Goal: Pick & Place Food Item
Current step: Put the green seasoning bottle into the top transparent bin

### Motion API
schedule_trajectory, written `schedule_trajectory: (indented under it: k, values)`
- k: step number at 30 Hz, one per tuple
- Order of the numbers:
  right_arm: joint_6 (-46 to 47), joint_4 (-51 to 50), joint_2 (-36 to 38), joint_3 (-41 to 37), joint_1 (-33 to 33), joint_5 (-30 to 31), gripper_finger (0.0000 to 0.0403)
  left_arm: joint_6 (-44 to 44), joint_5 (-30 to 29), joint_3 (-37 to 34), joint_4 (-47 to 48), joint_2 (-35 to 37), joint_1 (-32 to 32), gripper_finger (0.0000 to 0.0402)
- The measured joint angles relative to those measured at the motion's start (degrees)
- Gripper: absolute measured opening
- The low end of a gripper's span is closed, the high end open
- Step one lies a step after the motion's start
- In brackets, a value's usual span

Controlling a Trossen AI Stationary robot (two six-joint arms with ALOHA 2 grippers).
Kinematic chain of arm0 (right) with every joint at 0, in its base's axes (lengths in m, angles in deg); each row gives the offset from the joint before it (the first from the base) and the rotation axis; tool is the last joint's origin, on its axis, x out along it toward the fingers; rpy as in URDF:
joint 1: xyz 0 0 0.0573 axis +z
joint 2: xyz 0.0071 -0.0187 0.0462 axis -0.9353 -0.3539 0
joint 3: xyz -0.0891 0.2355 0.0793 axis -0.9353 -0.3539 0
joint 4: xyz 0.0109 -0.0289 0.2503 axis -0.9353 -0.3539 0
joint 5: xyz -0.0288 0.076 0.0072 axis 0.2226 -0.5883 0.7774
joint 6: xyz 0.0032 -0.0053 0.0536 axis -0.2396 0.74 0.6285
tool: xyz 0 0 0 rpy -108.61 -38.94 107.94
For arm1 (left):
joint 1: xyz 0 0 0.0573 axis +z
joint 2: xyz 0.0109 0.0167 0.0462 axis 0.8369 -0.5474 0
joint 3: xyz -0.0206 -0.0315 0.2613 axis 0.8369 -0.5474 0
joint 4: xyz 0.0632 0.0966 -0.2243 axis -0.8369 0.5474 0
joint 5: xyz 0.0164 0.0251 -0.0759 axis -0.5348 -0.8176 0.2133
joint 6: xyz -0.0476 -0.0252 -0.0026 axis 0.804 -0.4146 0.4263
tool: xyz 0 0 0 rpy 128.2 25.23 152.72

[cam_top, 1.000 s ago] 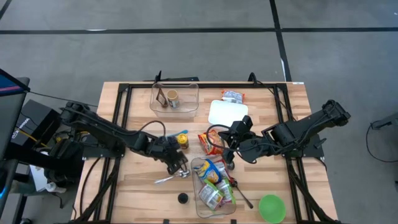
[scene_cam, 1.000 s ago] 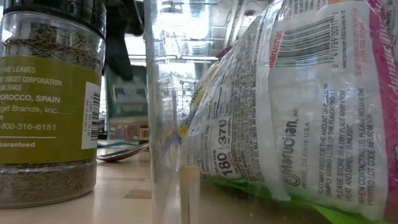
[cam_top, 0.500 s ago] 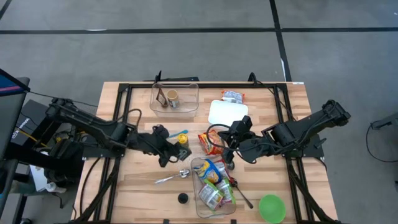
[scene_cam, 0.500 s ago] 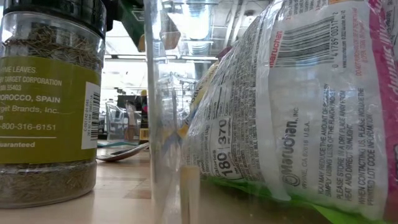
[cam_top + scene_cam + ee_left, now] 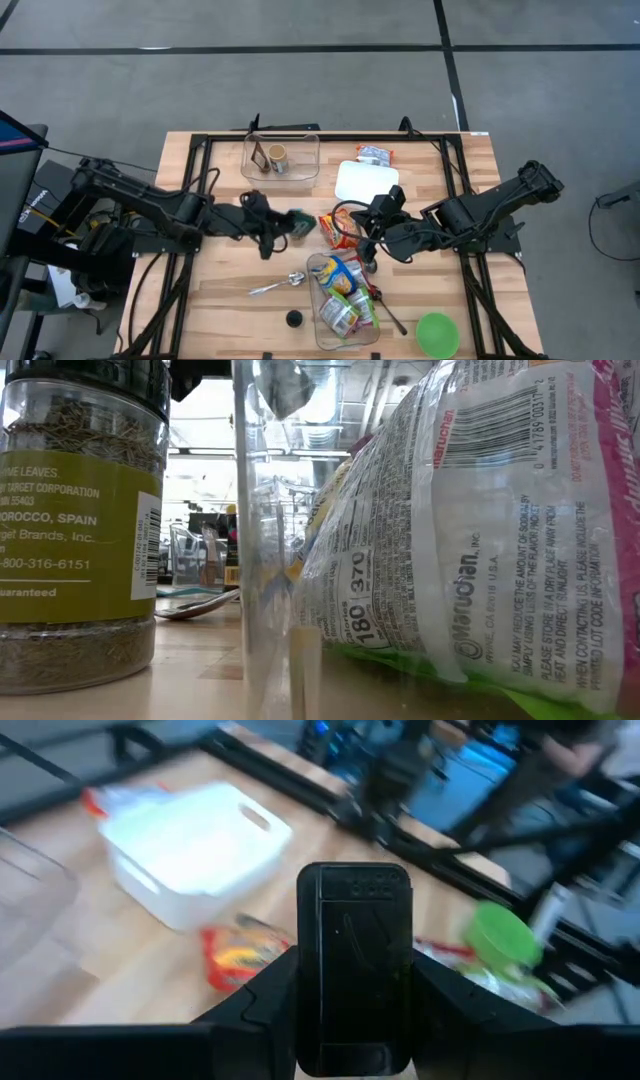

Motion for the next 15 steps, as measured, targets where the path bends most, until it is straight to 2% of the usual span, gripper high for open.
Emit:
schedule_trajectory:
  k: [3, 10, 15]
  values:
    - [0.1, 0.0, 0.0, 0.0, 0.0, 0.0, 0.0001, -1.1, -1.9, 0.0, -0.2, 0.1, 2.2, 0.013]
    - [-0.3, 1.3, 0.0, 0.0, 0.0, 0.0, 0.0001, -1.5, -1.9, 0.0, -0.1, 0.1, 9.0, 0.0132]
    - [-0.3, 1.5, 0.0, 0.0, 0.0, 0.0, 0.0001, -1.5, 2.6, 0.0, -0.1, 0.1, 15.5, 0.0129]
